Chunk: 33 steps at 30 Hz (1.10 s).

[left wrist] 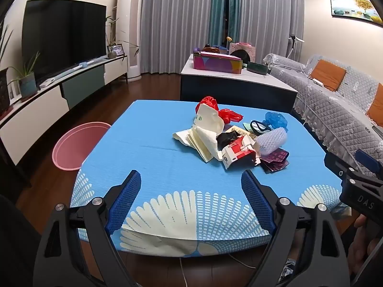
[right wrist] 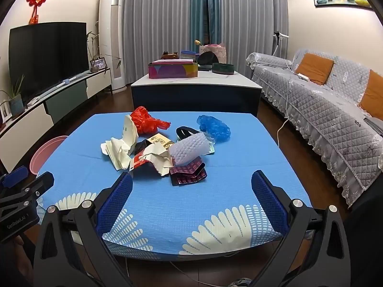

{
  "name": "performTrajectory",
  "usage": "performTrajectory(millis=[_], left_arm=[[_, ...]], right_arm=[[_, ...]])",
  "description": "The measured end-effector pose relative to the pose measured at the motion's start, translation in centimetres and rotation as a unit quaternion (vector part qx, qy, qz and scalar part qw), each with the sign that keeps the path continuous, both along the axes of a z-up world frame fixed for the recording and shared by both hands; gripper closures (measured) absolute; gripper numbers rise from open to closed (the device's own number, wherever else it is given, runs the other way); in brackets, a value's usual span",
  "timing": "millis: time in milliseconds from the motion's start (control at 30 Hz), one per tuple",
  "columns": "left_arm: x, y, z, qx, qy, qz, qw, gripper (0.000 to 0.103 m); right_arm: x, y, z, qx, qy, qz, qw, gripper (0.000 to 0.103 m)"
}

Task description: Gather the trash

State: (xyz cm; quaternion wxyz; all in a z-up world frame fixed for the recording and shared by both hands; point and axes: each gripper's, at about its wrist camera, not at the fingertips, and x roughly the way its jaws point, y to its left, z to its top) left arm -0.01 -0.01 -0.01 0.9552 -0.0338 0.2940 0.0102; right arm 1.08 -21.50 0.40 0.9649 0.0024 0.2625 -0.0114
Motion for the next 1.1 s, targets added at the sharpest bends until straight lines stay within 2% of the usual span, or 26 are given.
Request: performTrajectory(millis=[1100], left_arm=[[0.32, -0.59, -0.41, -0.002, -0.001, 0.001, 1.0000, 0.020]], right_arm=[[-0.08, -0.05, -0.16, 0.002, -0.001, 0.000, 1.000, 0.005]])
